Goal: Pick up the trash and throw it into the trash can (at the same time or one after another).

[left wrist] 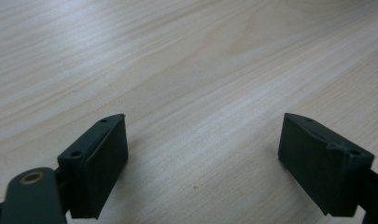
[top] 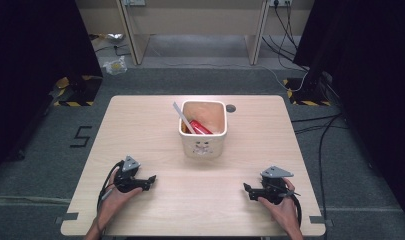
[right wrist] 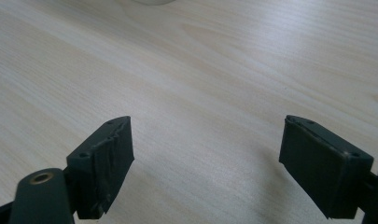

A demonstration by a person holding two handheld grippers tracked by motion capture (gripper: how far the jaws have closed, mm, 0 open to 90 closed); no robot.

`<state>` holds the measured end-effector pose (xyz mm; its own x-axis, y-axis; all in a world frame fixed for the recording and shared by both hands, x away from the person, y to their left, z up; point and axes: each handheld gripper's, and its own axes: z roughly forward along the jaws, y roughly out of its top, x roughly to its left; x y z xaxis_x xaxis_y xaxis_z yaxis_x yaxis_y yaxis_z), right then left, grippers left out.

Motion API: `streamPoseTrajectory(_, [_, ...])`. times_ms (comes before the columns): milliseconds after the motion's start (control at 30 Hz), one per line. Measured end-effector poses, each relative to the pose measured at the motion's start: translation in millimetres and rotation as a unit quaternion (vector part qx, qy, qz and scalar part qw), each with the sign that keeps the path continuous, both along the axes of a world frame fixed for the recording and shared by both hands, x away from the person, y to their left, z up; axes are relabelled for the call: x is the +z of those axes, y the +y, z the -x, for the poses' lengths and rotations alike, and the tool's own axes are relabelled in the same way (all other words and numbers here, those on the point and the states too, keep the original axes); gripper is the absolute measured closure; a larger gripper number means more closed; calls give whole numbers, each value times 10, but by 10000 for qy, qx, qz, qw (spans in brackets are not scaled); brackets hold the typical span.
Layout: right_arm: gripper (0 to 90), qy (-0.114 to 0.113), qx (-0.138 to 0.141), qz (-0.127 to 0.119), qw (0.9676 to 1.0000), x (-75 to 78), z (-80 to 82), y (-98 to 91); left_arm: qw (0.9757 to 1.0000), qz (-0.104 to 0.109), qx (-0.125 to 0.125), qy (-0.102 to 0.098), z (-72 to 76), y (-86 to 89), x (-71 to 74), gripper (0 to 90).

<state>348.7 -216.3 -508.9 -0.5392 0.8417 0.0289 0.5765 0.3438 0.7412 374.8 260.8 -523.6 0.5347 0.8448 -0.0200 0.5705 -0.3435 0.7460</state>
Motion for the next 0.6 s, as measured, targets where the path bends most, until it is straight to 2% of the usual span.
streamPoseTrajectory(433, [169, 44, -27, 104, 9999, -70, 19, 5, 10000, -1, 0, 0, 0, 0, 0, 148])
streamPoseTrajectory(600, [157, 17, -117, 251, 9996, -73, 33, 27, 10000, -1, 0, 0, 0, 0, 0, 149])
